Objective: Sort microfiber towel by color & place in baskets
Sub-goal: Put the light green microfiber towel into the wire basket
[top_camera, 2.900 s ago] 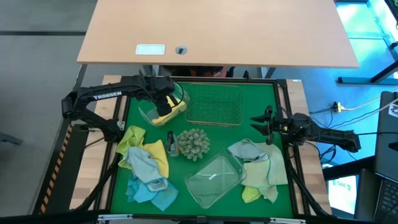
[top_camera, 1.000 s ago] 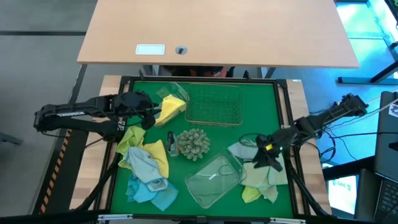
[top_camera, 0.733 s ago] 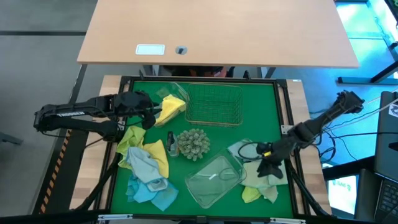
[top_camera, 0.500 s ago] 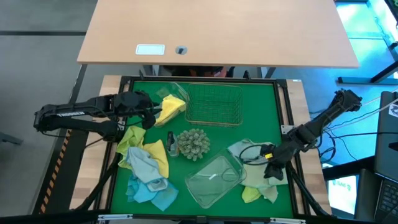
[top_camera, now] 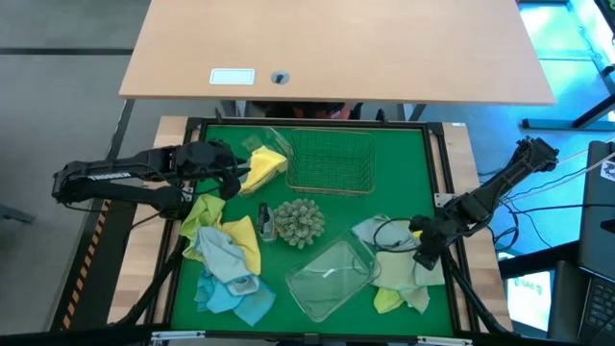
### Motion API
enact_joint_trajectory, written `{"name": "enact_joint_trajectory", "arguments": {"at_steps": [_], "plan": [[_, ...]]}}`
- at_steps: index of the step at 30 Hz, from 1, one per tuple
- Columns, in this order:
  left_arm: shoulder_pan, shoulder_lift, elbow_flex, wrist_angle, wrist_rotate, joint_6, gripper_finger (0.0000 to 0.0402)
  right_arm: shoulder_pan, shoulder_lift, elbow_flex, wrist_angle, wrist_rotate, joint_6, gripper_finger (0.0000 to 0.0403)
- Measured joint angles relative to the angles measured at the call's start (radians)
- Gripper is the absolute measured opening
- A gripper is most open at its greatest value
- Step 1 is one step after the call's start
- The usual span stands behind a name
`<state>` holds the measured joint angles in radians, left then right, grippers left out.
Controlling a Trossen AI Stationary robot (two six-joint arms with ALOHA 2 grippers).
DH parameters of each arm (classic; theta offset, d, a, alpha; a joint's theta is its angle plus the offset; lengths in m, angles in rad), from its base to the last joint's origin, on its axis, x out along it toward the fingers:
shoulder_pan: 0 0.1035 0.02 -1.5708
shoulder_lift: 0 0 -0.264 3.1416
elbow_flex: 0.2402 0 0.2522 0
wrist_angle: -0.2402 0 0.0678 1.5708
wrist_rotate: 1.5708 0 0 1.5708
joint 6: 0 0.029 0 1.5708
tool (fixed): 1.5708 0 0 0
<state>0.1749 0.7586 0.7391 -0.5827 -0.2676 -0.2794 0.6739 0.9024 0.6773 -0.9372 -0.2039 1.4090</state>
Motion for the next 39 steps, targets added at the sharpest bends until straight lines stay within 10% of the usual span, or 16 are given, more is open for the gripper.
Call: {"name": "enact_joint_trajectory", "arguments": {"at_steps": [13,22,27,39], "plan": [[0.000,0.000,0.000,0.000,0.000,0.000,0.0134,0.000,0.093,0.000,-0.028,0.090,0.000,0.0143],[0.000,0.000,0.000,0.000,0.000,-0.001,0.0134,0.000,0.142,0.000,-0.032,0.044,-0.052,0.0016],[0.000,0.000,0.000,0.000,0.000,-0.001,0.0134,0.000,0.140,0.016,-0.036,0.000,-0.055,0.0021],[0.000,0.000,0.000,0.000,0.000,-0.002,0.0134,0.000,0.140,0.406,-0.272,0.122,-0.191,0.0005]]}}
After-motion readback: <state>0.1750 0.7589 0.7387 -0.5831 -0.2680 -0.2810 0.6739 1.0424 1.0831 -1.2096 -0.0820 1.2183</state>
